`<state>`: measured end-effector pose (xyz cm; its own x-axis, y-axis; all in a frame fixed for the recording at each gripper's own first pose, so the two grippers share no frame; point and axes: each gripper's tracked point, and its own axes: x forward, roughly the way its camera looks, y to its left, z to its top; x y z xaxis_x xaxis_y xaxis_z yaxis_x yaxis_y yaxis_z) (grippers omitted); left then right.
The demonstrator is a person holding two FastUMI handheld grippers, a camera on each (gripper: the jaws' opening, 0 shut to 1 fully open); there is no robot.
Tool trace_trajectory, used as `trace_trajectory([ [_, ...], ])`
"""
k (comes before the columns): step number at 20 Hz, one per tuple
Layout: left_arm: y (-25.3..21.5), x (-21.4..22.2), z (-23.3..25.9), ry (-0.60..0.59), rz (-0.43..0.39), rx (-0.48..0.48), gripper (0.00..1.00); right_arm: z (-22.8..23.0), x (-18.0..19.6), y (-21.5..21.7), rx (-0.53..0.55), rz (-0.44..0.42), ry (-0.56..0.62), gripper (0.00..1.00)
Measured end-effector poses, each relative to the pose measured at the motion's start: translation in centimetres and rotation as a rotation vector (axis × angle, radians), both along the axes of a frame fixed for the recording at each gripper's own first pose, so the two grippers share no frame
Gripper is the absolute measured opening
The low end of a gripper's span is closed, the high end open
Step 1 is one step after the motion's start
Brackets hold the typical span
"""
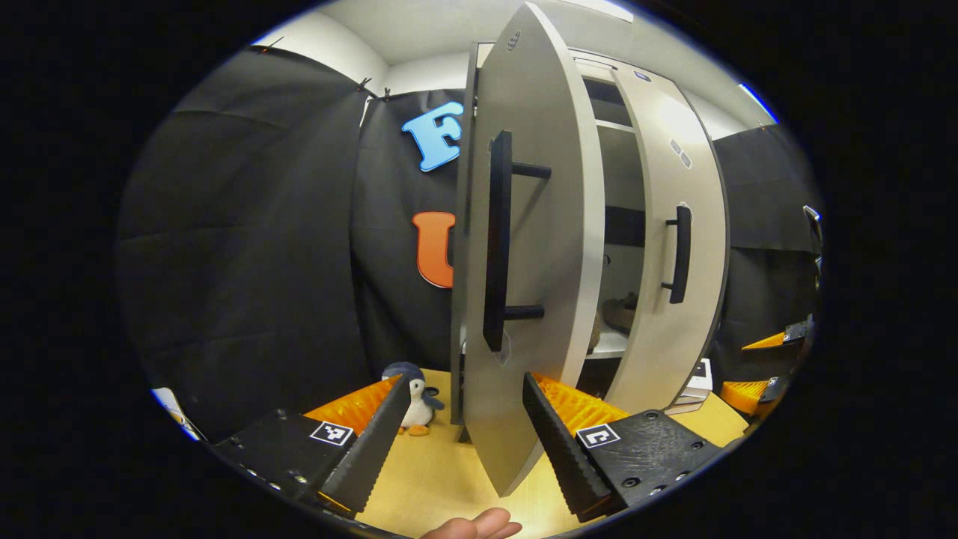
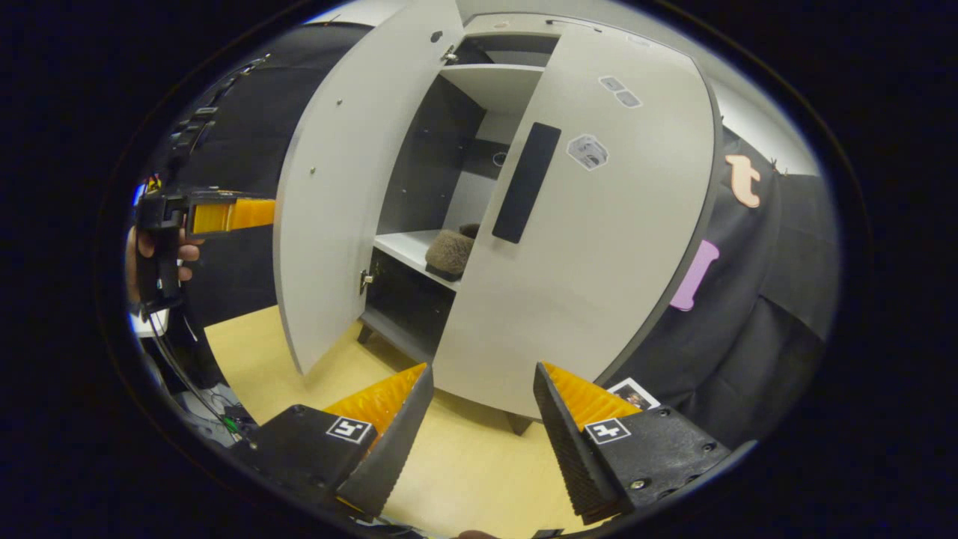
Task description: Grab one shoe with the right hand and put it into the shoe cabinet, grab the other shoe with the left hand and put it into the shoe cabinet; then close the right door with the right hand and the left door with the left hand.
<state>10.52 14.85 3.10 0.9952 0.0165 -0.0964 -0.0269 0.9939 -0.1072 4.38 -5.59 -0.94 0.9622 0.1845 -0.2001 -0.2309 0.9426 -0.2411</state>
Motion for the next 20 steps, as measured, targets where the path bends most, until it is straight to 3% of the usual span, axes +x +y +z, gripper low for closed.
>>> trace_trajectory([
  [5,-3.6,1.0,0.5,-0.008,-0.104,0.014,0.93,-0.5,0.5,-2.6,0.012,-0.035,0.019,0.89],
  [11,-9.1,1.5,0.8,-0.015,-0.302,0.06,0.93,-0.9,-0.1,-5.4,-0.01,-0.092,0.016,0.89],
  [16,-10.4,0.4,0.4,-0.022,-0.373,0.122,0.93,0.8,-1.3,-4.8,0.044,-0.126,-0.045,0.89],
  [20,-10.1,-1.1,0.5,-0.018,-0.375,0.085,0.93,2.5,-2.4,-2.7,0.094,-0.151,-0.106,0.89],
])
